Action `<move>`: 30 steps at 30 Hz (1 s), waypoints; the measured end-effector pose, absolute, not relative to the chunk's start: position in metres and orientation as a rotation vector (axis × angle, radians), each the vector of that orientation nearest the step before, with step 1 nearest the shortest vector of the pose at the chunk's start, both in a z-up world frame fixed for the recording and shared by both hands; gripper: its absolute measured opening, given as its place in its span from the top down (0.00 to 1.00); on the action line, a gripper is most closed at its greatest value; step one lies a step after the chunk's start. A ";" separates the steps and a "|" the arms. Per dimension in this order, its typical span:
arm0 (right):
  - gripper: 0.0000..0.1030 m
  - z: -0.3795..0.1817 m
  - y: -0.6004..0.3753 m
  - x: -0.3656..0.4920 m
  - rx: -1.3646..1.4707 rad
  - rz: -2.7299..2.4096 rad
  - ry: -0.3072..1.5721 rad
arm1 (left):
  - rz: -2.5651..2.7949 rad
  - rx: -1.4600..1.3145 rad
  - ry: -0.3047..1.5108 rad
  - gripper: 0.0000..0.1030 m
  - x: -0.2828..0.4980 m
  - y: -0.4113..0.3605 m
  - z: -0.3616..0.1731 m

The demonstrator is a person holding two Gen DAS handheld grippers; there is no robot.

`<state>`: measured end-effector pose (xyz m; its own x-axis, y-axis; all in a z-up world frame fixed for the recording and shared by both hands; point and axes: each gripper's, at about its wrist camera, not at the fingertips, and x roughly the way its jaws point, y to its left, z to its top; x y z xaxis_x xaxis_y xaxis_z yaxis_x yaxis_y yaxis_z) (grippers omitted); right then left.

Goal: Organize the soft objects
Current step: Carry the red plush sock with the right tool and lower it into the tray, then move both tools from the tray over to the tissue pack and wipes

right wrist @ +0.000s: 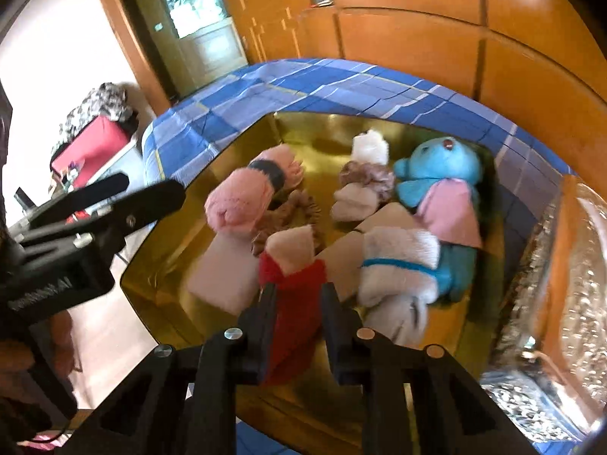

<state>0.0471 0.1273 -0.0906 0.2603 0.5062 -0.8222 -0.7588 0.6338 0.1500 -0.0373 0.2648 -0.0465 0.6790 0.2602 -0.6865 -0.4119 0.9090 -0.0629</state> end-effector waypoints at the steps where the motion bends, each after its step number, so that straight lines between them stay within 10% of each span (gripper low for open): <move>1: 0.79 -0.094 0.132 0.046 -0.323 0.869 0.977 | 0.381 -0.219 0.734 0.15 -0.037 0.265 -0.047; 18: 0.69 -0.076 0.120 0.025 -0.422 0.711 0.821 | 0.354 -0.191 0.741 0.15 -0.036 0.251 -0.048; 30: 0.45 -0.041 0.090 -0.001 -0.402 0.632 0.667 | 0.298 -0.153 0.742 0.15 -0.035 0.231 -0.046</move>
<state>-0.0007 0.0900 -0.0413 0.6120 0.4078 -0.6776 -0.6544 0.7423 -0.1442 -0.0353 0.2309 -0.0460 0.6973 0.2124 -0.6846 -0.3201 0.9468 -0.0323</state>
